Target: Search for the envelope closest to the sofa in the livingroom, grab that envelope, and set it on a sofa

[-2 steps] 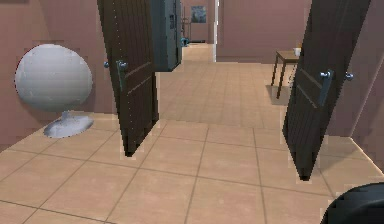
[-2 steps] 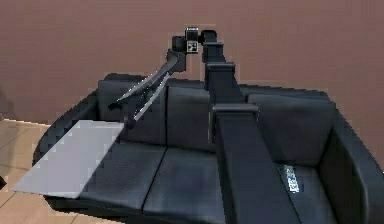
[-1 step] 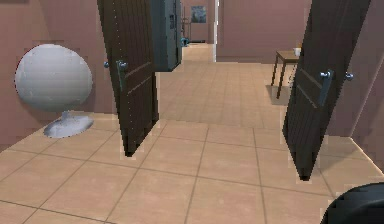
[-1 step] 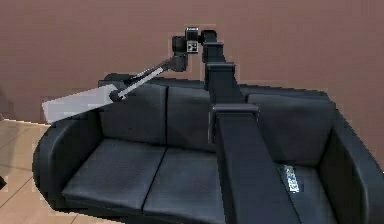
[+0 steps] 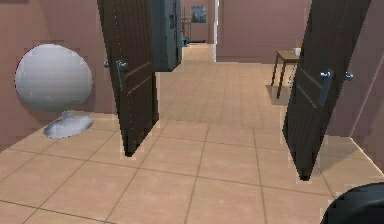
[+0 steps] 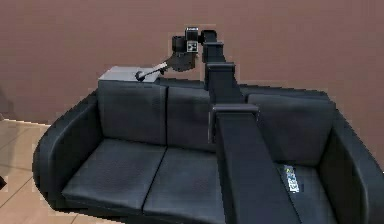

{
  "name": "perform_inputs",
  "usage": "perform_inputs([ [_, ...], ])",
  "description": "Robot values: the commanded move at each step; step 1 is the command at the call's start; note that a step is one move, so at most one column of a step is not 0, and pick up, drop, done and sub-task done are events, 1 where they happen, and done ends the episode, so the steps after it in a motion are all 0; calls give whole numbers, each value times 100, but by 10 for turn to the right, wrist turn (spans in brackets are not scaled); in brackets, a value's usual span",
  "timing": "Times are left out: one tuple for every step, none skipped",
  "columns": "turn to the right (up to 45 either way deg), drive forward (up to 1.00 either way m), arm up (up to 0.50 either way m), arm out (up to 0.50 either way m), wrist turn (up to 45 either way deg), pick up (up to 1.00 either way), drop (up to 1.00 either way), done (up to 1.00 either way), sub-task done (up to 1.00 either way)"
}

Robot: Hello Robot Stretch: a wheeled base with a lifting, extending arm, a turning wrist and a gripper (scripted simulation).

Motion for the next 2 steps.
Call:
perform_inputs([
  [0, 0, 0, 0, 360, 0, 0, 0, 0],
  [0, 0, -44, 0, 0, 0, 0, 0, 0],
])
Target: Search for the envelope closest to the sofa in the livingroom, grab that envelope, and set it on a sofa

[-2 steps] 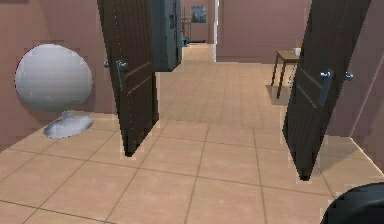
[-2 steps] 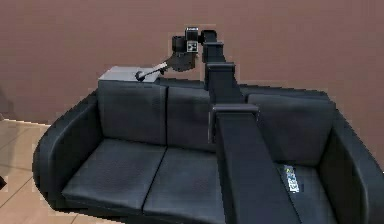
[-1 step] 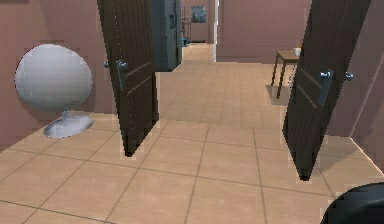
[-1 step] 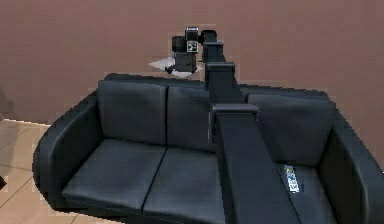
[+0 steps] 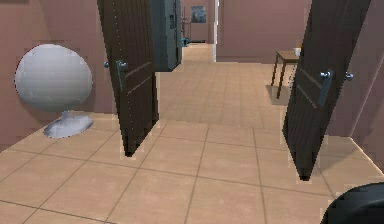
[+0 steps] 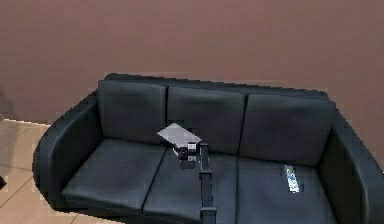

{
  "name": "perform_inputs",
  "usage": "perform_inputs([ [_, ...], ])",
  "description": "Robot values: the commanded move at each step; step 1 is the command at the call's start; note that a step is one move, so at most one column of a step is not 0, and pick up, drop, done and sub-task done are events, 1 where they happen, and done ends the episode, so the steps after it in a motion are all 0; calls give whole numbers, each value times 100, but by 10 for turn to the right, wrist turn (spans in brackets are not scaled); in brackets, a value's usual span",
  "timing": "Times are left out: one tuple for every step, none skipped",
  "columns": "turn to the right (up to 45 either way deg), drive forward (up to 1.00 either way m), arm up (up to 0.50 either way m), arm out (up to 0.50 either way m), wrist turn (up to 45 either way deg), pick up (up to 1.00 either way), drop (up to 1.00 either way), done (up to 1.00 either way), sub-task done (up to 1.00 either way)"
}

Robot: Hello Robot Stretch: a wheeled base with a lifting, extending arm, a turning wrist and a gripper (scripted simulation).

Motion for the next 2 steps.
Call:
perform_inputs([
  [0, 0, -32, 0, 0, 0, 0, 0, 0],
  [0, 0, 0, 0, 0, 0, 100, 0, 0],
])
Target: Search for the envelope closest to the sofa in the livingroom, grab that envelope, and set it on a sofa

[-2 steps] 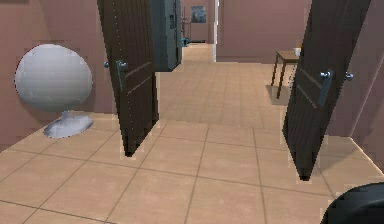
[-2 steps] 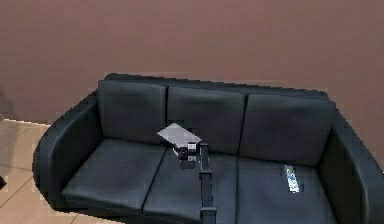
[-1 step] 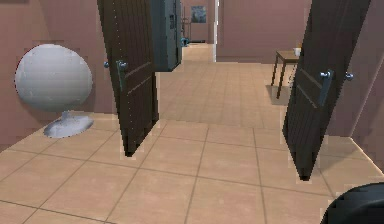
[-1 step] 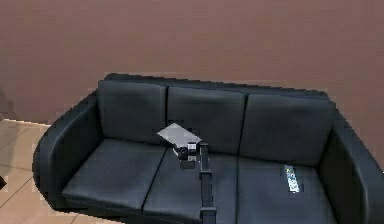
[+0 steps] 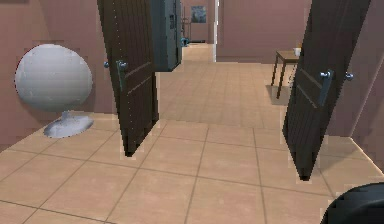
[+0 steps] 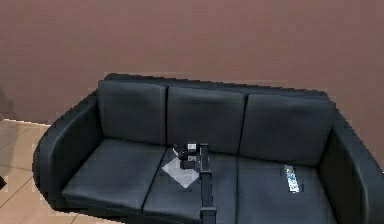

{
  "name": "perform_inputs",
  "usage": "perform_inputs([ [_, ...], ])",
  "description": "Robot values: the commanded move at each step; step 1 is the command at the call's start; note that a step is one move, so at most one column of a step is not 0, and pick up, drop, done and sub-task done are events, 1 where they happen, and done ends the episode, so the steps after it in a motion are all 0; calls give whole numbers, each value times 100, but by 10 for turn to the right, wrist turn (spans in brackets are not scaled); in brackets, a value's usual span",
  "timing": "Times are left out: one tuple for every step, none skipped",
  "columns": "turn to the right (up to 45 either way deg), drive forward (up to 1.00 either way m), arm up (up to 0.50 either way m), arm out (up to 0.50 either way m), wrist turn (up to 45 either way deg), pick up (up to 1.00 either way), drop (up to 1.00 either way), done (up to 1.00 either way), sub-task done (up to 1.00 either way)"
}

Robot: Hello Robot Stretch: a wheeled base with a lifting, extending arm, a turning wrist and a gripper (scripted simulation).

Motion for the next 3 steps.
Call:
perform_inputs([
  [0, 0, 10, 0, 0, 0, 0, 0, 0],
  [0, 0, 0, -8, 0, 0, 0, 0, 0],
  [0, 0, 0, 0, 0, 0, 0, 100, 0],
])
